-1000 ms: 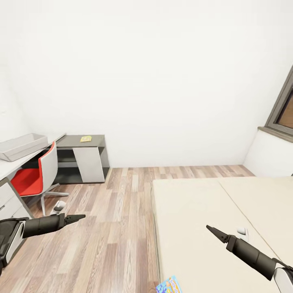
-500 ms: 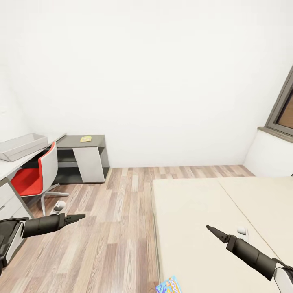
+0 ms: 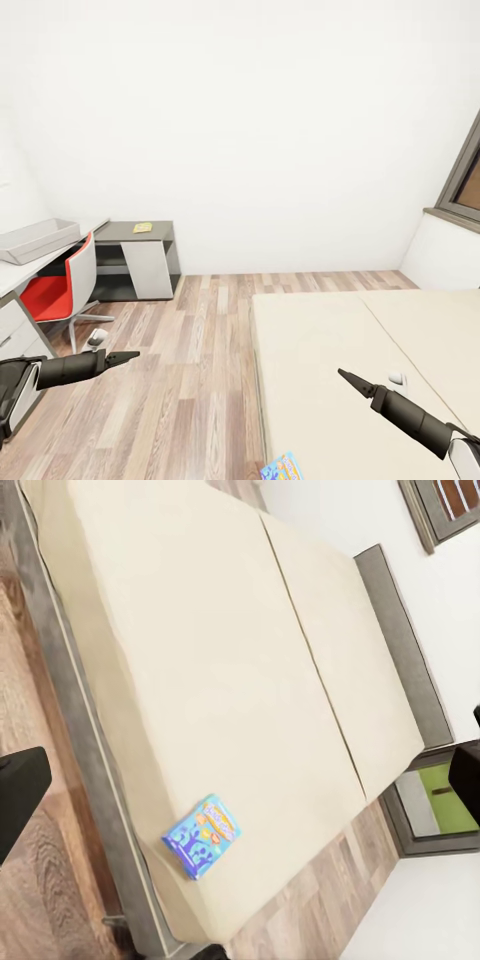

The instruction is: Put all the toys in the child's room - the three board games (two on the bed and one on the table), the two jigsaw puzzles on the table, and the tennis ball on the table - inside the toy box on the table in the child's room.

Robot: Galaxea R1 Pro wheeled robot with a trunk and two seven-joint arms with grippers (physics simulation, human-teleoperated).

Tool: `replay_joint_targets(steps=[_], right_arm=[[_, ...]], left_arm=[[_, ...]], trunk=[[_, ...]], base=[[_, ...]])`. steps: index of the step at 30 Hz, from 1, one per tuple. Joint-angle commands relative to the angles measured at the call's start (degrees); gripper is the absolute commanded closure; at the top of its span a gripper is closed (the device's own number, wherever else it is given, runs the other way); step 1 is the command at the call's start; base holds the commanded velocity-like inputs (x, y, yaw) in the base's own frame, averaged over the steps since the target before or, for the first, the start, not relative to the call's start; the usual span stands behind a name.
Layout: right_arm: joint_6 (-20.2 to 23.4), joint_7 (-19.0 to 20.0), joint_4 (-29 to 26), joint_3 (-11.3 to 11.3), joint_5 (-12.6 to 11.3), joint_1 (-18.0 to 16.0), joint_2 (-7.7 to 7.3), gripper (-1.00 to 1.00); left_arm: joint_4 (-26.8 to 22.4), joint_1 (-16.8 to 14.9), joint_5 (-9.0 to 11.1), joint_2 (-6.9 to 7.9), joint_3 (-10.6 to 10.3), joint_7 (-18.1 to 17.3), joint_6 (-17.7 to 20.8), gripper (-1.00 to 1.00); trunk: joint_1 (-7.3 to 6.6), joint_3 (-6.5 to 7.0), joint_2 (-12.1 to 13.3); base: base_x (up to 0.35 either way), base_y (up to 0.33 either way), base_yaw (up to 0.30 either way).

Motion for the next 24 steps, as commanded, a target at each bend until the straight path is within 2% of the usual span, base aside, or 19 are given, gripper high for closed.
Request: replay_joint_targets(steps=[1,11,24], right_arm=[[0.40,0.04,-0.01,-0.04,-0.30,-0.05,0.00,-1.00],[0.40,0.04,-0.01,-0.04,-0.32,-0.05,0.00,-1.00],[0.40,0.04,-0.01,-0.04,-0.32,-0.05,0.00,-1.00]], left_arm=[[0.00,-0.05,0.04,0.01,0.03,-0.18,0.60,-1.00],[0.01,-0.05,0.04,0.01,0.03,-0.18,0.60,-1.00],[-0.01,-0.05,0.04,0.01,0.10,-0.18,0.60,-1.00]], trunk=[[0.04,-0.13,-0.13],[0.04,-0.13,-0.13],[0.04,-0.13,-0.13]], base=[[0.000,0.091,0.000],[0.000,0.137,0.000],[0.000,0.250,0.000]])
